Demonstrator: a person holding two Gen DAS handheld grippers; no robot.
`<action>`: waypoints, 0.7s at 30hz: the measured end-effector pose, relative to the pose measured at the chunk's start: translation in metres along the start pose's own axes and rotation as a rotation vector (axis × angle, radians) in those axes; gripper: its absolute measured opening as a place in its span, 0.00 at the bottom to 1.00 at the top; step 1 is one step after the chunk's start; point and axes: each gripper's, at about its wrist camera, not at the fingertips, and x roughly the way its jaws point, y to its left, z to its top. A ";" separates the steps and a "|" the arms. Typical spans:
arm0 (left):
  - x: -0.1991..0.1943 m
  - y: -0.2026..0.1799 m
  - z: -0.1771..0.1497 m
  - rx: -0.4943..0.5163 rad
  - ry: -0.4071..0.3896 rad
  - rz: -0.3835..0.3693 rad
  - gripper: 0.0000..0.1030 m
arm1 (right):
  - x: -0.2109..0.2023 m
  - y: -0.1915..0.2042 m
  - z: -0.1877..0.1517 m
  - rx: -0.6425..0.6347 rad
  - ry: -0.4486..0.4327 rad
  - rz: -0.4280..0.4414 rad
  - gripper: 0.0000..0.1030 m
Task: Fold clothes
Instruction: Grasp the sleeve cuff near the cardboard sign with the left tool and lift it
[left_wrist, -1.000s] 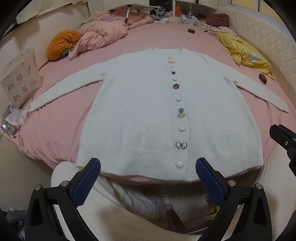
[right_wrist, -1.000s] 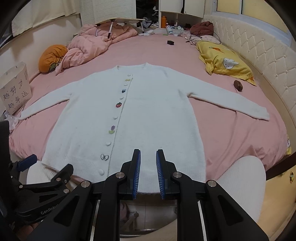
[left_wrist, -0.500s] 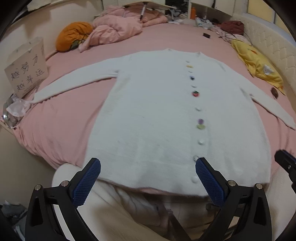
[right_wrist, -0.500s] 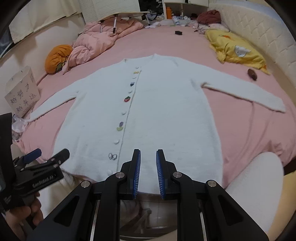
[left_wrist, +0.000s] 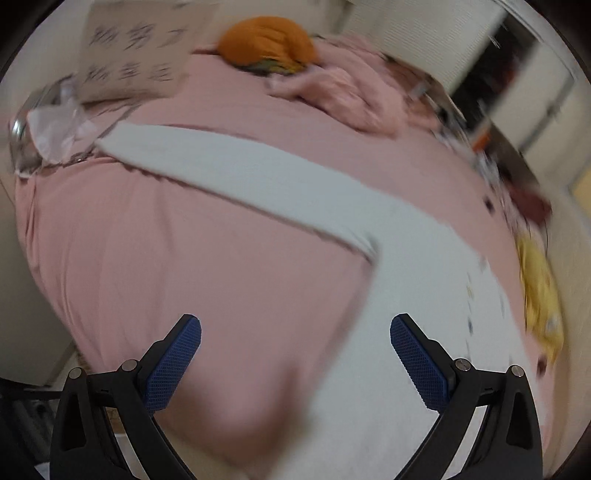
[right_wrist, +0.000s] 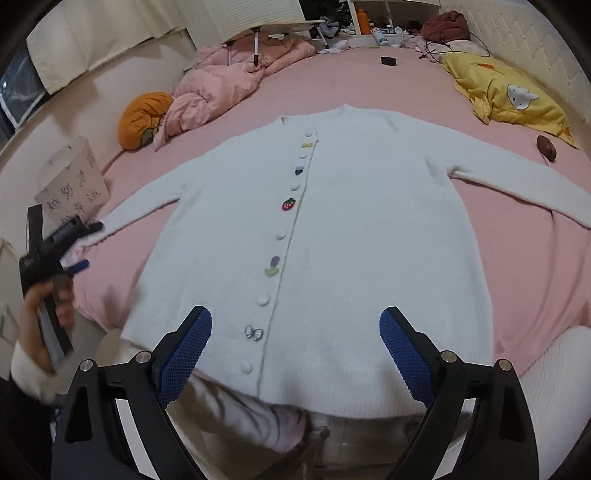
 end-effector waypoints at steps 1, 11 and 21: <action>0.007 0.016 0.014 -0.047 -0.015 -0.018 1.00 | 0.004 0.001 0.001 -0.003 0.007 -0.009 0.90; 0.077 0.161 0.098 -0.512 -0.135 -0.153 0.99 | 0.036 -0.004 0.007 0.040 0.090 -0.001 0.90; 0.120 0.201 0.139 -0.691 -0.234 -0.293 0.99 | 0.059 0.002 0.012 0.048 0.153 -0.009 0.90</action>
